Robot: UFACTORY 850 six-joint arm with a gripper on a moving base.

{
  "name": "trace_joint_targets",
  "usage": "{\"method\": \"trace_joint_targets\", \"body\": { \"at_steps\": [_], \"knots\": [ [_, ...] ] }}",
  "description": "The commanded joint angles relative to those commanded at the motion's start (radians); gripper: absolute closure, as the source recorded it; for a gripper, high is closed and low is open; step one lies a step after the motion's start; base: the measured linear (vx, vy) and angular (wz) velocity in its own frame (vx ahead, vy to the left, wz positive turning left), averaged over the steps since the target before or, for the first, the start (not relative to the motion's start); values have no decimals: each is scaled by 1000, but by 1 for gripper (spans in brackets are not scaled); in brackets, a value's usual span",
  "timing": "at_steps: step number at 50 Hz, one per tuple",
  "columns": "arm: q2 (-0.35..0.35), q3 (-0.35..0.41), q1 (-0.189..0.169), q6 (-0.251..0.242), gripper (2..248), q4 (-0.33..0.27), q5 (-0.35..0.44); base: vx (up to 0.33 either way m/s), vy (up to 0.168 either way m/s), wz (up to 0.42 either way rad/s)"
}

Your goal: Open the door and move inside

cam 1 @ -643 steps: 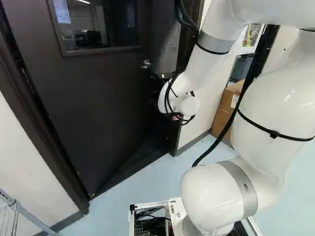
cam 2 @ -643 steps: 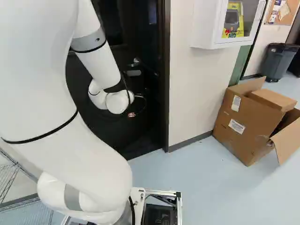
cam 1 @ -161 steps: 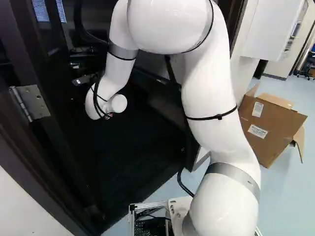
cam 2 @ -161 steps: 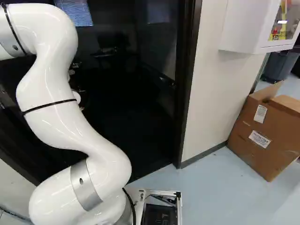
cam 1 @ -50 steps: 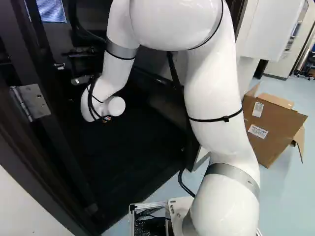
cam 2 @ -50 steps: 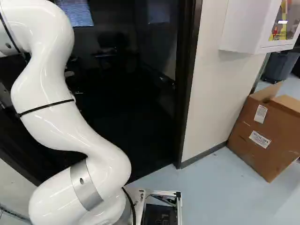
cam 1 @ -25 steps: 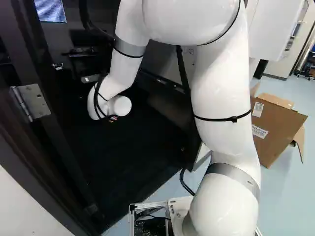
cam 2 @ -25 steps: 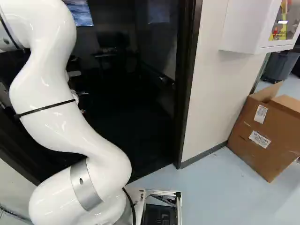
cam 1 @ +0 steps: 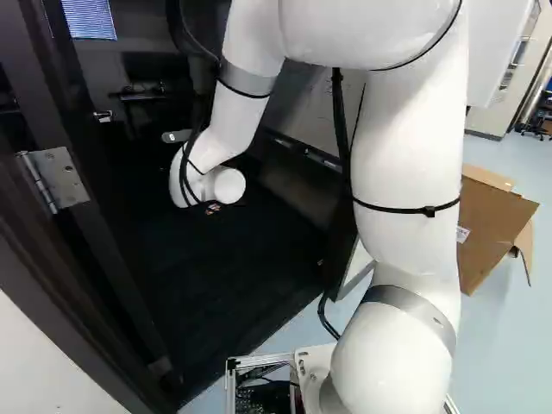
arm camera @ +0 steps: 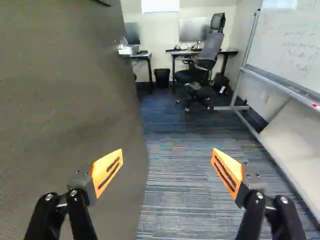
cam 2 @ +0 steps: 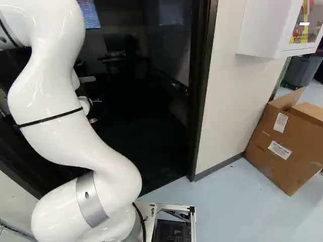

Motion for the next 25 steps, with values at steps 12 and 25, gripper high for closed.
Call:
{"method": "trace_joint_targets", "body": {
  "at_steps": [12,25],
  "knots": [
    [32,38,-28,0,3,13,0,0,0,0],
    [67,79,-58,0,3,15,0,0,0,0]
  ]
}}
